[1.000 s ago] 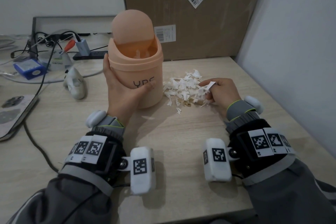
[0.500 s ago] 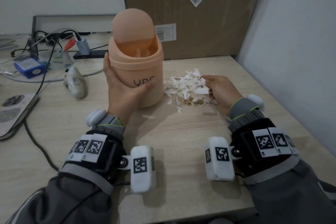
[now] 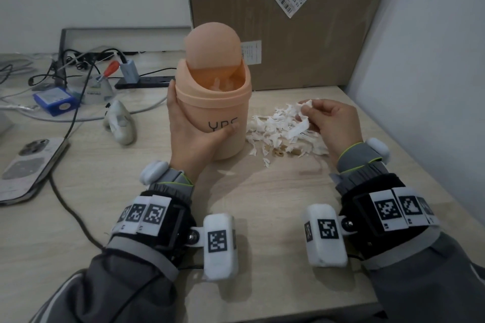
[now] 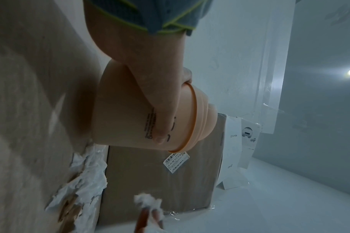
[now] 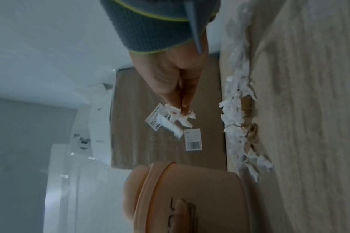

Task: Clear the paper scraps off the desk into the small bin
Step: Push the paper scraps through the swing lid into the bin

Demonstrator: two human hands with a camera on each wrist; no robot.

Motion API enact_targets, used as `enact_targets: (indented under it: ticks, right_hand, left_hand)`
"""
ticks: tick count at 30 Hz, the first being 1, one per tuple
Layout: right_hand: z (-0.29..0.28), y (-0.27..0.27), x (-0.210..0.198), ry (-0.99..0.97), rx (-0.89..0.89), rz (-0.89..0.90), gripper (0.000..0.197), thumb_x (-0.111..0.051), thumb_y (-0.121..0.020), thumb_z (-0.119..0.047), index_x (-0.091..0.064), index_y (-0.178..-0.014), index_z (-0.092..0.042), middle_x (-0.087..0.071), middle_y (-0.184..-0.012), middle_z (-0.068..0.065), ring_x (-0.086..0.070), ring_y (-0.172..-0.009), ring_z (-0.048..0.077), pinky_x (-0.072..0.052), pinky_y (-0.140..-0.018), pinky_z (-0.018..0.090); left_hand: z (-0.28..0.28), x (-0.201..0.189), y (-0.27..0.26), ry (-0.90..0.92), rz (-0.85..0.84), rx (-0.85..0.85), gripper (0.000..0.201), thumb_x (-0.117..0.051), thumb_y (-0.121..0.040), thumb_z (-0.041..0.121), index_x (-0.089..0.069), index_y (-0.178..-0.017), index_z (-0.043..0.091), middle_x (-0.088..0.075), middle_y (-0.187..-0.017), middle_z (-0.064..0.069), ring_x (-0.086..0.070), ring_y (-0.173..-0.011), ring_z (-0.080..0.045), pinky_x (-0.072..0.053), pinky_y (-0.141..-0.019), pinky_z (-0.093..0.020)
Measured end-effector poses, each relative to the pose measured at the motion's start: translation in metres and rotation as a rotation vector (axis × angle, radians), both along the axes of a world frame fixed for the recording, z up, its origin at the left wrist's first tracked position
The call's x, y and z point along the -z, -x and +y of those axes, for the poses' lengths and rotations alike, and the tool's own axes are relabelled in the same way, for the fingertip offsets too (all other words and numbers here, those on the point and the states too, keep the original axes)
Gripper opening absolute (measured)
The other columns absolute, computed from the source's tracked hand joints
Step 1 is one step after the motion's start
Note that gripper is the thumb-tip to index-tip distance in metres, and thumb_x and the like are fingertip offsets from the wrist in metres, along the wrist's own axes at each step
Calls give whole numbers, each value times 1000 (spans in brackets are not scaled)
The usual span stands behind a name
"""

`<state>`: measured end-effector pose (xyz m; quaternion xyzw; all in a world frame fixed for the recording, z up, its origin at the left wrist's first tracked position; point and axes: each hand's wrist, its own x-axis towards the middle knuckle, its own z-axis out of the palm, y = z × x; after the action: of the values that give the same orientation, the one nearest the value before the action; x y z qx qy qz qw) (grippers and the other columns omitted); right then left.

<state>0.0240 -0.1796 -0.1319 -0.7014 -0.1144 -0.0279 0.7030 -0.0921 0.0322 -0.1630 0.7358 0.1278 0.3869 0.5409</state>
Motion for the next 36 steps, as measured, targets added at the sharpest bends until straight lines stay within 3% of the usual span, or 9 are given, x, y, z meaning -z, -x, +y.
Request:
enact_targets:
  ticks: [5, 9, 11, 16, 20, 24, 28, 32, 36]
  right_hand:
    - [10, 10, -43, -110, 9, -158, 17, -73, -77, -5, -68, -93, -6, -70, -80, -3, -64, -66, 5, -52, -62, 12]
    - [32, 25, -81, -93, -109, -390, 16, -71, -79, -6, -71, -94, -6, -73, -86, 12, -70, -75, 18, -58, -69, 28]
    - [47, 32, -89, -34, -112, -488, 16, -74, -74, -9, -67, -84, -21, -70, -83, 9, -70, -74, 20, -58, -67, 30]
    - [74, 38, -79, 275, -45, -629, 16, -79, -66, -26, -63, -69, -23, -59, -59, -15, -56, -57, -3, -50, -59, 22]
    - [79, 38, -68, 627, -104, -673, 10, -69, -76, -36, -72, -74, -26, -73, -78, -8, -66, -80, 11, -52, -80, 38]
    - [70, 42, -77, 1026, -272, -678, 56, -34, -95, -51, -53, -54, -18, -52, -62, -5, -52, -79, 19, -29, -88, 38]
    - [60, 37, -70, 799, -108, -804, 61, -26, -93, -52, -73, -79, -15, -70, -75, 1, -63, -82, 21, -43, -89, 43]
    - [59, 39, -61, 544, -103, -806, 51, -38, -94, -44, -73, -72, -14, -69, -65, 8, -62, -67, 21, -46, -67, 39]
    - [60, 42, -57, 487, -116, -867, 44, -44, -93, -36, -66, -72, -5, -67, -67, 13, -60, -64, 25, -43, -63, 40]
  left_hand:
    - [-1, 1, -2, -16, -11, 7, 134, -92, -52, 41, -7, -155, 38, -32, -157, 8, -38, -143, -12, -39, -116, -46]
    - [0, 4, -4, -8, -2, 23, 135, -92, -51, 43, -6, -155, 39, -33, -157, 8, -40, -142, -13, -40, -115, -47]
    - [-1, 4, -4, -7, 3, 34, 134, -91, -51, 43, -7, -155, 38, -34, -157, 7, -40, -142, -13, -40, -115, -47]
    - [-6, 2, -3, 8, -21, 65, 132, -91, -52, 42, -10, -157, 32, -34, -156, 5, -41, -141, -12, -41, -114, -45]
    - [-5, 4, -4, -26, -18, 74, 130, -89, -52, 42, -11, -156, 33, -34, -156, 3, -40, -142, -13, -40, -115, -46]
    - [-3, 6, -7, -82, 0, 68, 130, -89, -51, 46, -12, -155, 34, -36, -155, 3, -41, -142, -16, -40, -114, -48]
    - [-4, 6, -7, -76, 8, 75, 132, -91, -51, 48, -10, -155, 36, -34, -156, 6, -39, -143, -14, -39, -114, -48]
    - [-2, 6, -6, -54, 8, 73, 131, -91, -51, 50, -10, -153, 40, -35, -156, 7, -40, -142, -15, -40, -114, -48]
    - [-3, 6, -6, -65, 16, 75, 131, -90, -52, 51, -9, -154, 39, -35, -156, 8, -41, -142, -13, -40, -114, -48]
